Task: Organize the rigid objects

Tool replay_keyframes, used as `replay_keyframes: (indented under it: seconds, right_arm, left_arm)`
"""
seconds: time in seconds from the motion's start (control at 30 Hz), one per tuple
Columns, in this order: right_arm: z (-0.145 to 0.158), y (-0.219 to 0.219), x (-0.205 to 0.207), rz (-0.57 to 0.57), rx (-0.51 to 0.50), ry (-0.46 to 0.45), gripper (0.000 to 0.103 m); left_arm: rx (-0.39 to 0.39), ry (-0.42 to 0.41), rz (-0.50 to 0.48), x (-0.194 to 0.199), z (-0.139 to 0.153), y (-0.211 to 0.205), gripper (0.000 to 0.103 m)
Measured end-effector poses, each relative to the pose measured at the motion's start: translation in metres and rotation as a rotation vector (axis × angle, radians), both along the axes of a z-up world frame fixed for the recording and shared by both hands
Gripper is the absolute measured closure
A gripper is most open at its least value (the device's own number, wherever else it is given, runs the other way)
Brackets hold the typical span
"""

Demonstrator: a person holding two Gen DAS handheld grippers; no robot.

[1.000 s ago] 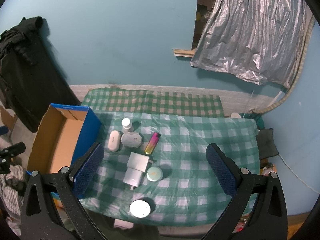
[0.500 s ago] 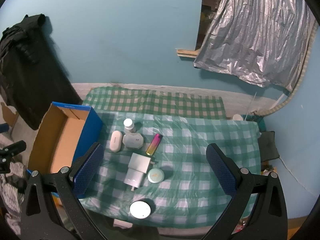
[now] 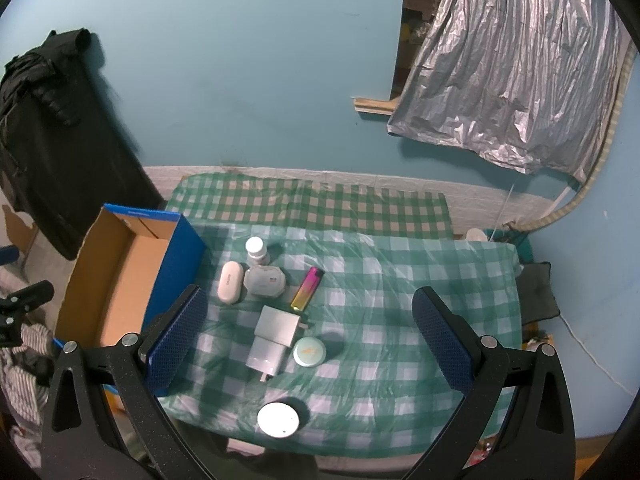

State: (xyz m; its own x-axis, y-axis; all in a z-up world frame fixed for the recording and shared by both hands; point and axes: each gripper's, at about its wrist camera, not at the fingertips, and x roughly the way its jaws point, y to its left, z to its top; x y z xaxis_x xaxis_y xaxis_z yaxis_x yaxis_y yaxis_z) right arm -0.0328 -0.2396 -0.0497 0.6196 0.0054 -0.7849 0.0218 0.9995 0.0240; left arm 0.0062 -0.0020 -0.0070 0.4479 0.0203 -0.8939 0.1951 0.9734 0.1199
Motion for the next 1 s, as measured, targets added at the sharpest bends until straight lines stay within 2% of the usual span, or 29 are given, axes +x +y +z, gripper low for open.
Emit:
replay_keyframes:
  seconds: [0.4, 1.0]
  right_arm:
    - [-0.002, 0.001, 0.005, 0.019, 0.003, 0.01, 0.002]
    - [-0.005, 0.01, 0.015, 0.034, 0.014, 0.039, 0.002]
  left_arm:
    - [0.007, 0.003, 0.001, 0.004, 0.004, -0.001, 0.002]
    - [-0.002, 0.015, 0.004, 0.011, -0.005, 0.022, 0.002]
